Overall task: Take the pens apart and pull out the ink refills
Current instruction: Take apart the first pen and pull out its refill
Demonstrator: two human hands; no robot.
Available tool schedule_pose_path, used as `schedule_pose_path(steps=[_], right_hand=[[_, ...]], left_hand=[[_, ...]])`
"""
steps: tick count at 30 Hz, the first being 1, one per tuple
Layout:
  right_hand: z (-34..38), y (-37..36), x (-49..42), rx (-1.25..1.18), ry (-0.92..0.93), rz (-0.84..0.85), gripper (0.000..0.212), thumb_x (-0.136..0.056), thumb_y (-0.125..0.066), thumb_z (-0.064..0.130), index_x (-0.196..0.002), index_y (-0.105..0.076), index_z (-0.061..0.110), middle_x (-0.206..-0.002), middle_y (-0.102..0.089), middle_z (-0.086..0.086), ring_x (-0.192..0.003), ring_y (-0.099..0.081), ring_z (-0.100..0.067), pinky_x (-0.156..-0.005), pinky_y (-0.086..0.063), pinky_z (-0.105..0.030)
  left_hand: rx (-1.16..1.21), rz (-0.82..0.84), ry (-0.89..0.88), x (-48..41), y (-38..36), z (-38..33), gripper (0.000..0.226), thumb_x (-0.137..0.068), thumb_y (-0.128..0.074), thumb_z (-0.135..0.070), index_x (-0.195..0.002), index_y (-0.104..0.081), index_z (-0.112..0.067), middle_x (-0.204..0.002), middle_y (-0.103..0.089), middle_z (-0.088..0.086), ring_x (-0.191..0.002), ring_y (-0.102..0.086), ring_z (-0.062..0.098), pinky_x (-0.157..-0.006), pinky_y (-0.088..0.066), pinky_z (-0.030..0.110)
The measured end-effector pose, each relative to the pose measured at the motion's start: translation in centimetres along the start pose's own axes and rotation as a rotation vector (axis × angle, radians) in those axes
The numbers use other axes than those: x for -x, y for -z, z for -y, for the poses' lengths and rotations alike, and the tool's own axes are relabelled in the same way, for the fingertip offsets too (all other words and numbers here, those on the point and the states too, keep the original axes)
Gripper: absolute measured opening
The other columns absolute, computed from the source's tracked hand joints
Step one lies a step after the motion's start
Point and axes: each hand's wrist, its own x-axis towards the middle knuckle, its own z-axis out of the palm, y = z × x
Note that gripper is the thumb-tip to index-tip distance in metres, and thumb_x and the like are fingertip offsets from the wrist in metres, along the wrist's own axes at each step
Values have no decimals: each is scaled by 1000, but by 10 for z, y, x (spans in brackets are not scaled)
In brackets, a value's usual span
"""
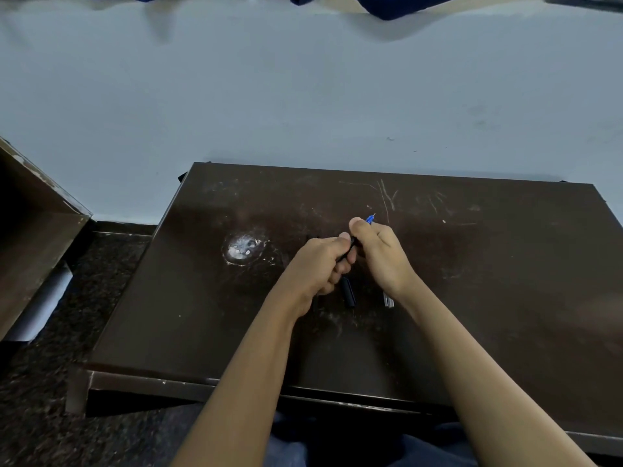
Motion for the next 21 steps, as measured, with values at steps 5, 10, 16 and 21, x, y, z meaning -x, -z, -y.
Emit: schedule_pose_path(steps=[5,10,16,21], right_hand=[[-2,1,0,-39,9,78,44,-102,-34,35,-73,-50,6,-59,-56,4,-62,-54,-11,-65,-43,-23],[-7,-3,-2,-153,-72,80,29,-99,-47,30,-85,-54,5,-60,-52,-4,-63,-47,-28,-67,-38,-40],[-1,0,-3,-543,-276,53,15,-96,-49,6,-102,-63,5,-76,-66,-4,-66,-53,-16,-63,-53,-23],[0,0,-3,-620,-354,-7,9,-92,-55,2,-96,-61,7,-78,-61,-8,-53,-56,-14,-55,-53,-23]], left_hand=[[152,98,78,0,6,-2,41,-101,-36,-38,-67,-51,-20,-52,-37,-9,-37,-23,1,-32,-20,13],[-128,-129,23,-2,3,7,41,-101,-36,-36,-71,-58,-19,-60,-48,-5,-45,-34,5,-40,-27,16],[-105,-160,33,-5,2,9,40,-99,-38,-36,-70,-60,-22,-62,-54,-4,-45,-37,6,-43,-27,19],[-165,-153,36,-6,0,12,38,-99,-40,-36,-72,-63,-22,-63,-59,-5,-47,-40,6,-48,-30,20]])
